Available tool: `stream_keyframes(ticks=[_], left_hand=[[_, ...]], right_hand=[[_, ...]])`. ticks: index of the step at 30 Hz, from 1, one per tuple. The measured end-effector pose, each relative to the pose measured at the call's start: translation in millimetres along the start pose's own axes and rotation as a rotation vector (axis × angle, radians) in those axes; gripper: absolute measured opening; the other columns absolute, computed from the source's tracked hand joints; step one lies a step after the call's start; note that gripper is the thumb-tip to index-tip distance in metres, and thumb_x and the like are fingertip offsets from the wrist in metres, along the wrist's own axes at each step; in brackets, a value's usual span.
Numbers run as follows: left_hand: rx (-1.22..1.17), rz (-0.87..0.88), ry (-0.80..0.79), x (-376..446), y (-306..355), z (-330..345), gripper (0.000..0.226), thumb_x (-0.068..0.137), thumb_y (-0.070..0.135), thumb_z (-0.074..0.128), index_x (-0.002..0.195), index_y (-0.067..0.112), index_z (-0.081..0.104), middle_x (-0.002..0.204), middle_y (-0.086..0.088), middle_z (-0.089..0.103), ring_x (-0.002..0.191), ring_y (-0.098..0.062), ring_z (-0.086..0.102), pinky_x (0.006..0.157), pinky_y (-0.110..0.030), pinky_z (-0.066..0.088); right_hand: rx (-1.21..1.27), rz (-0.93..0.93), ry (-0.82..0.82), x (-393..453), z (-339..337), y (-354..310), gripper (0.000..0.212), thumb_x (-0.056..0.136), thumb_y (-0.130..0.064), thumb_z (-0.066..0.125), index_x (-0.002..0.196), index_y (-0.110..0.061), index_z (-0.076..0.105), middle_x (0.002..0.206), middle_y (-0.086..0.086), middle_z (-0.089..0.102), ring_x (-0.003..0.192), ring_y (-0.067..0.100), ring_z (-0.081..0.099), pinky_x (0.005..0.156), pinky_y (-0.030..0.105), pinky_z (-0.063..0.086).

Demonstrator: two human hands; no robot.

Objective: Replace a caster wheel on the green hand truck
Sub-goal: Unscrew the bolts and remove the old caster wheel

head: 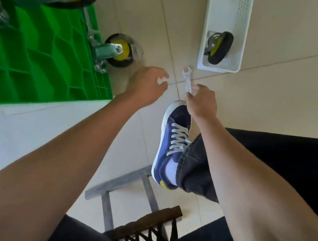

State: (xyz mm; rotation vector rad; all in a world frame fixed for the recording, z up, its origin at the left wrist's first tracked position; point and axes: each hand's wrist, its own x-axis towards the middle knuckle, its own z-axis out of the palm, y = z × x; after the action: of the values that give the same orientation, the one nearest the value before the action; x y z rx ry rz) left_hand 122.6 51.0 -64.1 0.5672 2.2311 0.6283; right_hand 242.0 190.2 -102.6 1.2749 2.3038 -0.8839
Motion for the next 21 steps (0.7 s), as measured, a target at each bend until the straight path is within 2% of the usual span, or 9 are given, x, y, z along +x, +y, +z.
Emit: stream_keyframes(ticks=[3,7,14,16,19,21], left_hand=[[-0.034,-0.038,-0.049,11,-8,11,0.031,0.095,0.033,0.063,0.125,0.027,0.068,0.121,0.001,0.069,0.111,-0.021,0.062,0.097,-0.043,0.053],[-0.052,-0.068,-0.068,22,-17,22,0.038,0.096,0.034,0.061,0.133,0.028,0.062,0.123,0.004,0.068,0.115,-0.02,0.059,0.101,-0.042,0.049],[-0.041,-0.08,-0.114,24,-24,31,0.042,0.099,0.034,0.056,0.14,0.027,0.055,0.129,0.003,0.065,0.123,-0.019,0.052,0.105,-0.04,0.044],[-0.027,-0.083,-0.125,25,-27,32,0.042,0.1,0.034,0.055,0.141,0.027,0.054,0.129,0.004,0.065,0.124,-0.019,0.051,0.104,-0.038,0.044],[-0.016,-0.106,-0.137,29,-31,31,0.045,0.1,0.035,0.054,0.144,0.028,0.051,0.13,0.005,0.064,0.123,-0.019,0.05,0.103,-0.037,0.043],[-0.028,-0.124,-0.131,30,-32,28,0.047,0.1,0.035,0.054,0.146,0.028,0.047,0.131,0.005,0.063,0.124,-0.02,0.051,0.104,-0.04,0.044]], right_hand=[[-0.003,0.111,0.011,14,8,14,0.032,0.1,-0.023,0.057,0.127,-0.006,0.063,0.129,0.009,0.067,0.12,0.028,0.061,0.095,0.035,0.048],[-0.012,0.146,0.022,36,16,15,0.029,0.1,-0.021,0.058,0.125,-0.007,0.063,0.128,0.009,0.066,0.119,0.027,0.061,0.088,0.032,0.046],[-0.147,0.079,0.019,69,38,6,0.022,0.091,-0.026,0.067,0.106,-0.01,0.067,0.109,0.009,0.069,0.109,0.031,0.062,0.078,0.035,0.051],[-0.173,0.07,0.014,76,40,6,0.02,0.093,-0.021,0.064,0.109,-0.008,0.066,0.113,0.011,0.068,0.112,0.032,0.061,0.079,0.036,0.049],[-0.154,0.039,0.021,85,38,5,0.023,0.096,-0.021,0.064,0.115,-0.008,0.064,0.12,0.011,0.066,0.118,0.031,0.058,0.09,0.039,0.051],[-0.132,-0.017,0.037,88,37,1,0.02,0.097,-0.019,0.062,0.113,-0.008,0.063,0.12,0.011,0.065,0.114,0.031,0.059,0.086,0.036,0.048]])
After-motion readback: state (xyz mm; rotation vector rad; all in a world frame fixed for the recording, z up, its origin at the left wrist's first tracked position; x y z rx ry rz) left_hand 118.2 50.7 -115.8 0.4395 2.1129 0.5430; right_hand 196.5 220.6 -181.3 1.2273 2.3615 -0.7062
